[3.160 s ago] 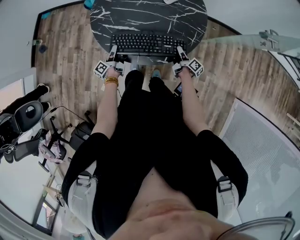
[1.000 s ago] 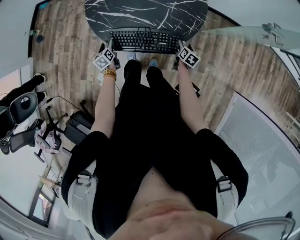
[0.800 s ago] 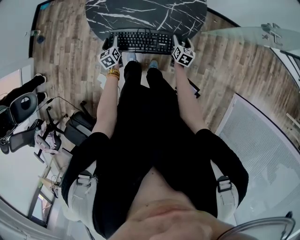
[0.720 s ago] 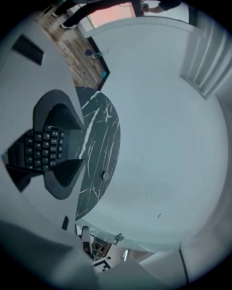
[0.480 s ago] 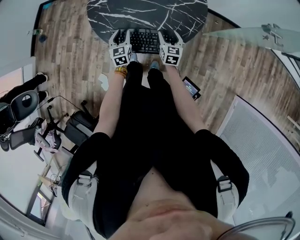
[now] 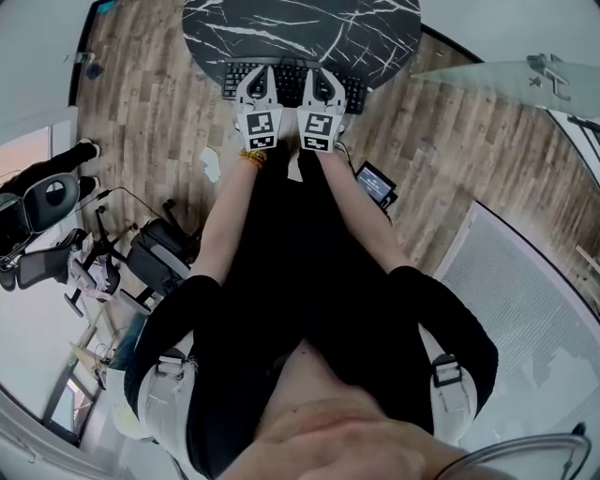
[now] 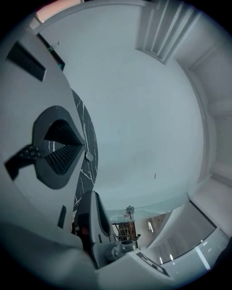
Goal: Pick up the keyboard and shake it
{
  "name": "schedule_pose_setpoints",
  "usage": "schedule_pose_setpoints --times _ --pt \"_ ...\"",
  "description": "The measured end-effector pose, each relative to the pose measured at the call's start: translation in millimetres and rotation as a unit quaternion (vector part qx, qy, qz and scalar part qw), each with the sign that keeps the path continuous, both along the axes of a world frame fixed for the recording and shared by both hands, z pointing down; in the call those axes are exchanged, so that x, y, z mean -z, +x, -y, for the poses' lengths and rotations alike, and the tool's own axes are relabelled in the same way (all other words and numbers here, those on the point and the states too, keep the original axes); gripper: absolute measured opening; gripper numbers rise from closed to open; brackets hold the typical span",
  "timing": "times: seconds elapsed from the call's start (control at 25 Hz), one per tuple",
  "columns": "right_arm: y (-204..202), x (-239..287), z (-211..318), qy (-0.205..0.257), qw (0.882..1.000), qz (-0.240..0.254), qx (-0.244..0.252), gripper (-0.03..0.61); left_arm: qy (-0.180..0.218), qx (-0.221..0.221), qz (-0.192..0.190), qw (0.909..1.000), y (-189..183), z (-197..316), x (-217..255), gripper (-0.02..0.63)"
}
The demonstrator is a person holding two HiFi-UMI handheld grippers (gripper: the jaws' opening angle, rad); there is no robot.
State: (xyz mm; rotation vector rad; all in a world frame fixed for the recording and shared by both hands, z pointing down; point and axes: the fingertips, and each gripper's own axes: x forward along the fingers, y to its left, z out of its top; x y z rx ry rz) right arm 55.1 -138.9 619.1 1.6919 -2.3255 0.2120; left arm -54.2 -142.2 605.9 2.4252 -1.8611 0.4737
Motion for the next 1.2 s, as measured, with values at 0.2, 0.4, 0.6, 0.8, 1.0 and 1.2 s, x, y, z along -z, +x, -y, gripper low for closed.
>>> schedule_pose_setpoints --times 0.2,0.4,0.6,0.8,1.0,1.2 --pt "-14 11 -14 0.015 1.000 0.001 0.011 0.036 0.012 -0.007 -0.024 0.9996 -1 -10 10 0.014" --pt "-24 15 -31 0.005 1.000 -0.014 0.005 0.026 -0.001 -0.014 -0.045 0.9989 -7 -30 4 0.014" --pt "-29 19 -51 0.005 1.000 -0.018 -0.009 0.026 -0.002 -0.031 -0.054 0.9980 -11 -54 5 0.014" --pt "-48 21 -80 0.001 1.000 -0.019 -0.010 0.026 0.002 -0.050 -0.061 0.9969 -20 -78 9 0.014" --pt "-65 28 -97 0.009 1.000 -0.025 -0.003 0.026 0.006 -0.056 -0.068 0.9961 -31 -94 13 0.014" --pt "-72 28 -118 0.006 1.000 -0.029 -0.009 0.026 0.008 -0.064 -0.076 0.9950 -38 -115 14 0.014"
